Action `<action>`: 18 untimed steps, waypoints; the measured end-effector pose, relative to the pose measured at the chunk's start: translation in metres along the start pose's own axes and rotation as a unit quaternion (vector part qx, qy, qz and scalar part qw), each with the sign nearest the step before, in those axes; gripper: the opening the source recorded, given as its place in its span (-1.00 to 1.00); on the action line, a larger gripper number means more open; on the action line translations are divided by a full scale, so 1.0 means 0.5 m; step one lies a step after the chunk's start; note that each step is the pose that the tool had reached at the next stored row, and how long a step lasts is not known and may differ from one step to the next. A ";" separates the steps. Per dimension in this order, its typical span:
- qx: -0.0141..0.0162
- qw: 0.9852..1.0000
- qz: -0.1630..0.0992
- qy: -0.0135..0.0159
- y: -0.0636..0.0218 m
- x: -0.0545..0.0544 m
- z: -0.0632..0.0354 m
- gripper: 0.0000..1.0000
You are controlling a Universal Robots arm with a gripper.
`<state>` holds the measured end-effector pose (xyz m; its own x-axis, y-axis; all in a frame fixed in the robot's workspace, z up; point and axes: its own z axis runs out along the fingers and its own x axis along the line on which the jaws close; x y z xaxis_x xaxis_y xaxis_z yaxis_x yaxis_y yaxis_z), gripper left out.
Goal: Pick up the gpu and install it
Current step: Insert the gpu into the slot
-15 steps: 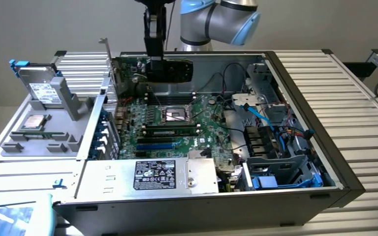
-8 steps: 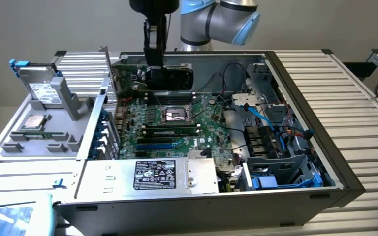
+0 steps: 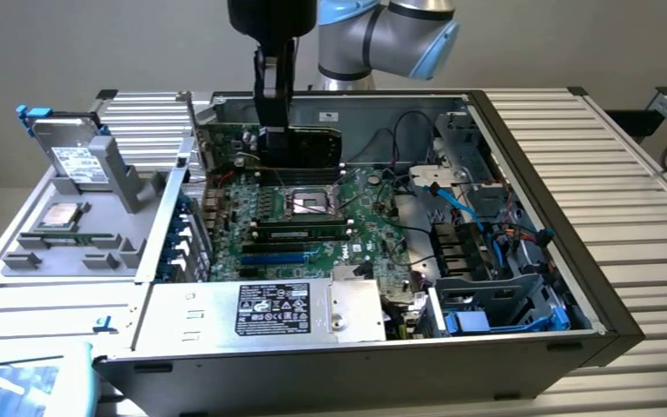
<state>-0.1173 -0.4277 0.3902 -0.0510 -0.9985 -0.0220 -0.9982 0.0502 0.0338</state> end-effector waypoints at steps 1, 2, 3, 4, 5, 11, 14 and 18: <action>0.000 1.000 0.000 0.000 0.000 0.002 0.003 -0.45; 0.000 1.000 0.001 0.000 0.000 0.004 0.006 -0.45; 0.000 1.000 0.001 -0.001 0.000 0.006 0.009 -0.45; 0.000 1.000 0.002 -0.001 -0.001 0.007 0.013 -0.45; 0.000 1.000 0.002 -0.001 -0.001 0.009 0.016 -0.45; 0.000 1.000 0.004 -0.002 -0.001 0.022 0.034 -0.45; 0.000 1.000 0.005 -0.003 -0.002 0.030 0.043 -0.45; 0.000 1.000 0.007 -0.004 -0.002 0.042 0.053 -0.45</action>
<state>-0.1182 -0.4480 0.3634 -0.0647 -0.9974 -0.0302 -0.9974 0.0637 0.0342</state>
